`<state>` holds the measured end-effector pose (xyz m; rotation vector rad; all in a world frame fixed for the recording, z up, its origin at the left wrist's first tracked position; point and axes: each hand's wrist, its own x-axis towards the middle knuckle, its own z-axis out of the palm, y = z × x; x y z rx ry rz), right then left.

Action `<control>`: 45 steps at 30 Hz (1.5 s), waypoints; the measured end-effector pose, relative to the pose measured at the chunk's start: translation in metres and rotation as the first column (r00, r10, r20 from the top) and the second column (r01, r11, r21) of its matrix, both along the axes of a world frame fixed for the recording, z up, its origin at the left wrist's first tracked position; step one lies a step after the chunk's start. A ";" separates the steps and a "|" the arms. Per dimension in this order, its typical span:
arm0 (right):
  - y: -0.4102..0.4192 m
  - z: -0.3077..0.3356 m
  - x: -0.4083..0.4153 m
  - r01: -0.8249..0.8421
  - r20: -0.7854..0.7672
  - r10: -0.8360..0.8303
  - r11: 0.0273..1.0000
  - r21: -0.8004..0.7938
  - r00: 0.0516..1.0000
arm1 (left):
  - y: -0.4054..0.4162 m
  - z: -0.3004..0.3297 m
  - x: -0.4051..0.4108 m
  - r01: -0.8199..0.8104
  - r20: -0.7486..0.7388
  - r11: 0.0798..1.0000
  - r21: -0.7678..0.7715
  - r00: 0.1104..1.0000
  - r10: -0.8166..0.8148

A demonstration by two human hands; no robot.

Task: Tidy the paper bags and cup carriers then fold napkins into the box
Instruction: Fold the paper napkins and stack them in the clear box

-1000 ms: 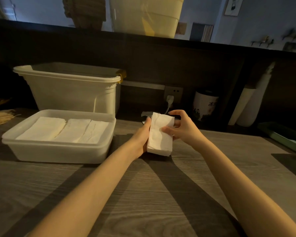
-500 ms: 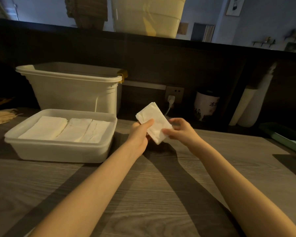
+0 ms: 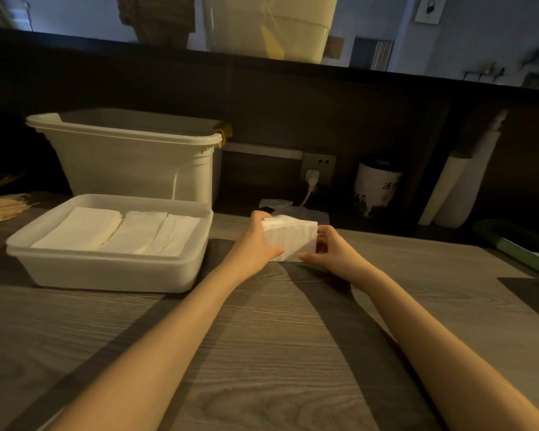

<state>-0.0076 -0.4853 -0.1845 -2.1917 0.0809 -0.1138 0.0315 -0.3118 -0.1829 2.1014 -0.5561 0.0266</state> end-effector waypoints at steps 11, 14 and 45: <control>0.004 0.008 -0.002 0.120 0.184 -0.205 0.913 0.390 0.961 | -0.005 0.005 -0.003 0.029 -0.162 0.997 -0.075 0.986 -0.041; 0.010 0.016 -0.002 0.113 0.201 -0.224 0.886 0.450 0.954 | -0.010 0.014 -0.009 0.160 -0.242 0.983 -0.094 0.954 -0.178; 0.203 0.082 0.037 -0.108 -0.089 0.145 0.936 0.335 0.985 | 0.171 0.080 -0.005 -0.280 -0.098 0.957 -0.078 0.957 0.272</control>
